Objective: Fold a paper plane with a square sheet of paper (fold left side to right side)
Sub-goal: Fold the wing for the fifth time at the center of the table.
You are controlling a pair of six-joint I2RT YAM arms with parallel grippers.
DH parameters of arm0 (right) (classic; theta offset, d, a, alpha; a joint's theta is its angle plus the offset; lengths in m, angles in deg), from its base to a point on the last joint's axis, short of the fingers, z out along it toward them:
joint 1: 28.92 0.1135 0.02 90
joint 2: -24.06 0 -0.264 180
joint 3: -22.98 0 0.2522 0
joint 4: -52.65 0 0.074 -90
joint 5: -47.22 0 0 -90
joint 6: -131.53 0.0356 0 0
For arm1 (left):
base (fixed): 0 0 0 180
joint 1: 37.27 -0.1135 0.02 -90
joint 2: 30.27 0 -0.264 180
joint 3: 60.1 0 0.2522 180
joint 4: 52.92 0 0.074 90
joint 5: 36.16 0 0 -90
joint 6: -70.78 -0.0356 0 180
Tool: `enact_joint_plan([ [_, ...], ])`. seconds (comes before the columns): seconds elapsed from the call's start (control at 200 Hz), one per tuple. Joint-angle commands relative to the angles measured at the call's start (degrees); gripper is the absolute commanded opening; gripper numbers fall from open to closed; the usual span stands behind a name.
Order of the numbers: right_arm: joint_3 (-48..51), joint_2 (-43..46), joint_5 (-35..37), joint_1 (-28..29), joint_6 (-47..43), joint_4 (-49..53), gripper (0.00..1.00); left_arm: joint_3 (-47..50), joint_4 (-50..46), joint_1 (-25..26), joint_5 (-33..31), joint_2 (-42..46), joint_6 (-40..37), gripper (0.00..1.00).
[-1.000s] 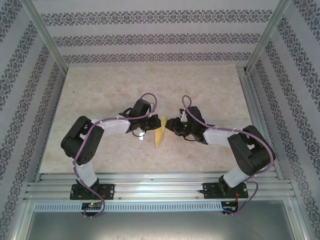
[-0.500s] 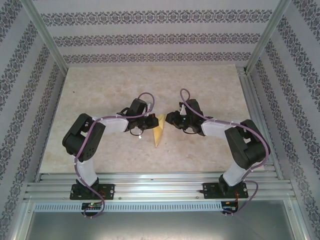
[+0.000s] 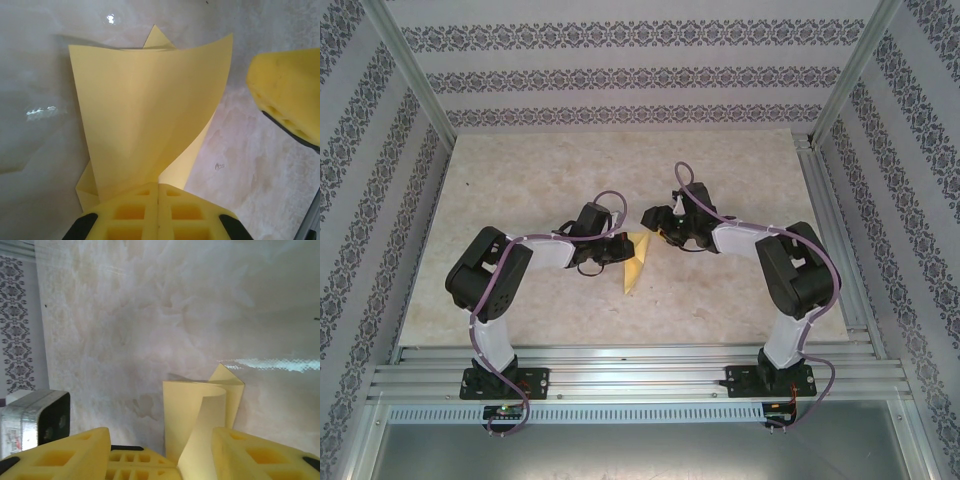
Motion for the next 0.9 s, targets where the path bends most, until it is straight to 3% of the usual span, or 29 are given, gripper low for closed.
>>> enact_joint_plan([
  [0.0,-2.17,-2.09,0.35,0.08,0.39,2.44,0.6,0.73,2.76,-0.57,0.55,-0.85,-0.15,0.0],
  [0.205,-5.66,-4.99,-0.86,1.34,-0.79,3.11,0.71,0.75,2.89,-0.58,0.64,-0.86,-0.12,0.0],
  [0.894,-12.98,-9.57,0.22,2.89,-3.42,10.68,0.74,0.82,3.37,-0.59,0.89,-1.13,-0.1,0.0],
])
